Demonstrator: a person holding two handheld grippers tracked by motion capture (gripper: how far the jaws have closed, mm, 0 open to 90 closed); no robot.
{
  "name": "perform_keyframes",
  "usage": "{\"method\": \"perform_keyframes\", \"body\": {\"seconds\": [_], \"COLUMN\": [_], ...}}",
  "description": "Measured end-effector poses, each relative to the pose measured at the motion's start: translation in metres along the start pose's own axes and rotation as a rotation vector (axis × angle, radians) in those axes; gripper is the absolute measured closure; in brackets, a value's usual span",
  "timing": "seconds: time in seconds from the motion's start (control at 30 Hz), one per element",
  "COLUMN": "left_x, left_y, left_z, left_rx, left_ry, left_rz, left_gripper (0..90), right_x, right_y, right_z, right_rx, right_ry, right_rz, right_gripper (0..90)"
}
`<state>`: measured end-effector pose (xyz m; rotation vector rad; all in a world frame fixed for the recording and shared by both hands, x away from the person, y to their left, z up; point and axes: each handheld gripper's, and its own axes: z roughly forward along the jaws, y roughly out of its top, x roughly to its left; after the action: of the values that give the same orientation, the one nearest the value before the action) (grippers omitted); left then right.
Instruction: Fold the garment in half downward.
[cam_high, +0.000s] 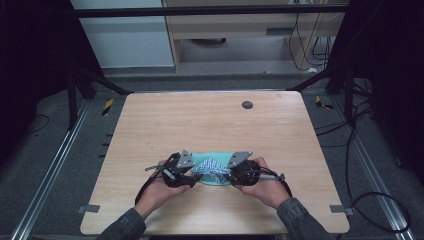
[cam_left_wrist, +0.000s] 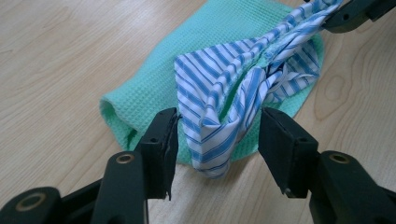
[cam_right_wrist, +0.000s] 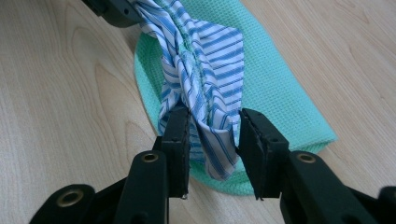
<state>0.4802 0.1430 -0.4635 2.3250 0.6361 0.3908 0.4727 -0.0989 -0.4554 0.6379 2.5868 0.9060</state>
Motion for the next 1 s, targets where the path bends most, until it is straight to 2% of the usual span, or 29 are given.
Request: {"method": "perform_keyframes", "body": {"seconds": [0.2,0.37,0.5,0.6,0.77,0.83,1.0], "left_x": [-0.004,-0.007,-0.008,-0.009,-0.010,-0.011,-0.013], "left_y": [0.002,0.002,0.000,-0.002,-0.005,-0.005,-0.009], "left_z": [0.001,-0.002,-0.002,-0.001,-0.002,-0.002,-0.001], "left_rx": [-0.012,-0.018,-0.019,-0.017,-0.008,-0.007,0.004], "left_ry": [-0.013,-0.016,-0.016,-0.017,-0.015,-0.017,-0.025], "left_rz": [0.011,0.032,0.042,0.048,0.070,0.071,0.087], "left_gripper": [52.1,63.9,69.1,72.2,79.1,80.3,82.1], "right_x": [0.003,0.005,0.008,0.010,0.010,0.011,0.013], "right_y": [0.001,0.001,-0.002,-0.004,-0.008,-0.009,-0.010], "right_z": [-0.002,-0.003,-0.002,-0.001,-0.001,-0.001,-0.001], "right_rx": [-0.006,-0.003,0.003,0.006,0.012,0.010,0.014], "right_ry": [0.004,0.005,0.008,0.009,0.013,0.014,0.021], "right_rz": [-0.006,-0.018,-0.017,-0.023,-0.033,-0.035,-0.050], "right_gripper": [61.7,62.8,64.1,66.6,76.0,80.4,84.6]}}
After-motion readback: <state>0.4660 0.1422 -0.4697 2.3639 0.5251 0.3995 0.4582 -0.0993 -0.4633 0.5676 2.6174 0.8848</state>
